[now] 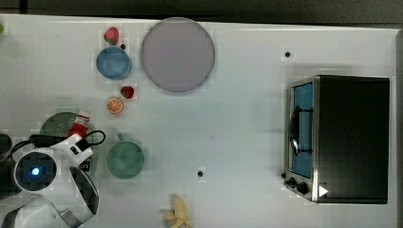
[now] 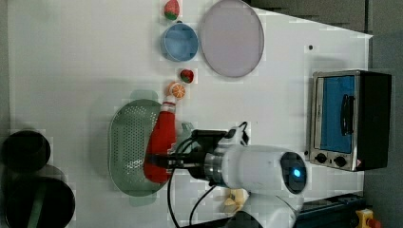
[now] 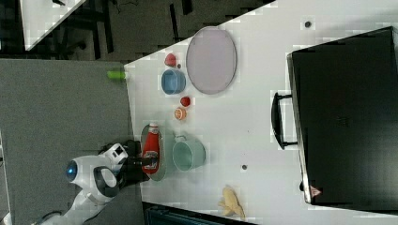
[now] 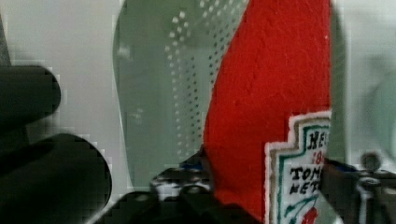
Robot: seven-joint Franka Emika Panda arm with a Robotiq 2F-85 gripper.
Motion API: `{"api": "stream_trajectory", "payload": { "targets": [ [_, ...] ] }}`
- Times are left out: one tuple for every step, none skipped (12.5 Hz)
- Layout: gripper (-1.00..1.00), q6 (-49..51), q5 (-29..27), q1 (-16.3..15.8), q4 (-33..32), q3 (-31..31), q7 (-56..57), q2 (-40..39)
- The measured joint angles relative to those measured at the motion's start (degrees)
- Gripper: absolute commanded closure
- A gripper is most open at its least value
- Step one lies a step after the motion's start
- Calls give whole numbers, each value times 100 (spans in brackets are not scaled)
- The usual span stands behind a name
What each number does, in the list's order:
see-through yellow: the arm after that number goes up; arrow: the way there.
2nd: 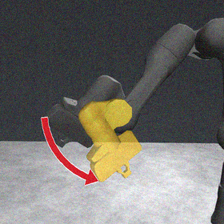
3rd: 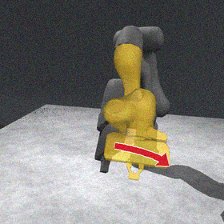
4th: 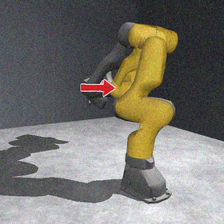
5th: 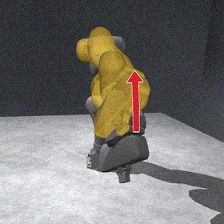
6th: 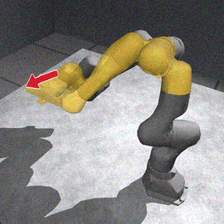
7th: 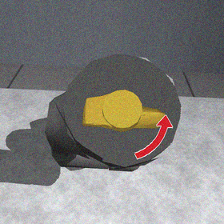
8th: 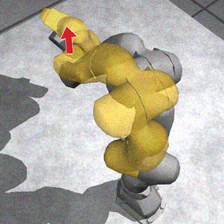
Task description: Pick Ketchup from the table and place it in strainer.
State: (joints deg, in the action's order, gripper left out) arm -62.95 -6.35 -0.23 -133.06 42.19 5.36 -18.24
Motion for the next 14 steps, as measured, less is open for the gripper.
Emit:
{"api": "stream_trajectory", "payload": {
  "targets": [
    [-71, 6, -5, -23, 0, -8, -51, -141],
    [-93, -11, -10, -71, -11, -53, -93, -236],
    [-100, -22, -36, -83, -11, -67, -115, -295],
    [-100, -28, -75, -63, 0, -50, -122, -302],
    [-100, -28, -116, -59, 11, -45, -133, -246],
    [-100, -28, -120, -46, 45, -36, -147, -169],
    [-100, -11, -104, -19, 78, -39, -146, -50],
    [-100, 17, -88, 37, 101, -50, -147, 157],
    [-100, 56, -88, 111, 134, -92, -152, 424],
    [-100, 207, -89, 188, 257, -145, -159, 667],
    [-100, 481, -97, 281, 448, -218, -159, 906],
    [-100, 795, -101, 398, 593, -333, -159, 1202],
    [-100, 1161, -102, 540, 783, -473, -159, 1475],
    [-100, 1634, -184, 680, 1063, -657, -162, 1662]
  ]
}}
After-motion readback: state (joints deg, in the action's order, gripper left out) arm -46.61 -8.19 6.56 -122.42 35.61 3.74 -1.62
